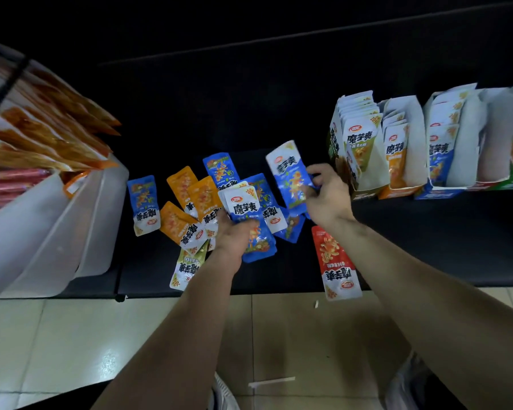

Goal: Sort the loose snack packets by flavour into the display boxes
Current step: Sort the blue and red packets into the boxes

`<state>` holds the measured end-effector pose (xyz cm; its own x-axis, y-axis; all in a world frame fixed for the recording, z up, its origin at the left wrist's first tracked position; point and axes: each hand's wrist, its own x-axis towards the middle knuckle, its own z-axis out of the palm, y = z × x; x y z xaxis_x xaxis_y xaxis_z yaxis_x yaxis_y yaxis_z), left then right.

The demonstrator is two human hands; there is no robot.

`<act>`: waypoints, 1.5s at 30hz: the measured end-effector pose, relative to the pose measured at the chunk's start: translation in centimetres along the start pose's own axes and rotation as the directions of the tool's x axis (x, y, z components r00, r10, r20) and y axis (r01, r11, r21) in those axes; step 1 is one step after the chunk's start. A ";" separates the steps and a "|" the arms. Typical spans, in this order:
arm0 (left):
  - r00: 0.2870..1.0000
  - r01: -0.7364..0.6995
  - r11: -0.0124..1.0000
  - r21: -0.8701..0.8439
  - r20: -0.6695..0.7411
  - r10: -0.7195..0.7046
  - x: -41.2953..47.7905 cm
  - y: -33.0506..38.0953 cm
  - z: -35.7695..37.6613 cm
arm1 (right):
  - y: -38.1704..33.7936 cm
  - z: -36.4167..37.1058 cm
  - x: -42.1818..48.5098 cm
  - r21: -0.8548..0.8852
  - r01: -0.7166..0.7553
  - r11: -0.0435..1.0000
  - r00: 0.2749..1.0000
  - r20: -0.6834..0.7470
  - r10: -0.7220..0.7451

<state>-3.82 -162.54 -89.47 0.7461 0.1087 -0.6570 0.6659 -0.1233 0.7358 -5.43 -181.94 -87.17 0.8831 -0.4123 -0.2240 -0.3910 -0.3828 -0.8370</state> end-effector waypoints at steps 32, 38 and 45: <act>0.999 -0.032 0.999 -0.036 -0.011 0.032 0.8 -0.3 -0.8 | -0.2 0.4 0.1 -0.113 -0.058 0.992 0.997 0.041 0.063; 0.990 -0.019 0.975 -0.222 0.129 0.049 -0.7 0.1 -0.8 | -1.3 3.8 -4.2 0.113 -0.228 0.967 0.914 0.366 0.173; 0.997 -0.038 0.996 -0.079 -0.072 0.032 0.1 -1.0 -4.1 | -0.4 5.3 -3.6 -0.193 -0.107 0.975 0.957 0.245 0.154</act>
<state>-4.42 -158.34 -89.64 0.7653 0.1752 -0.6193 0.6351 -0.0492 0.7709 -7.11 -175.91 -88.69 0.8489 -0.2510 -0.4652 -0.5260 -0.4885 -0.6962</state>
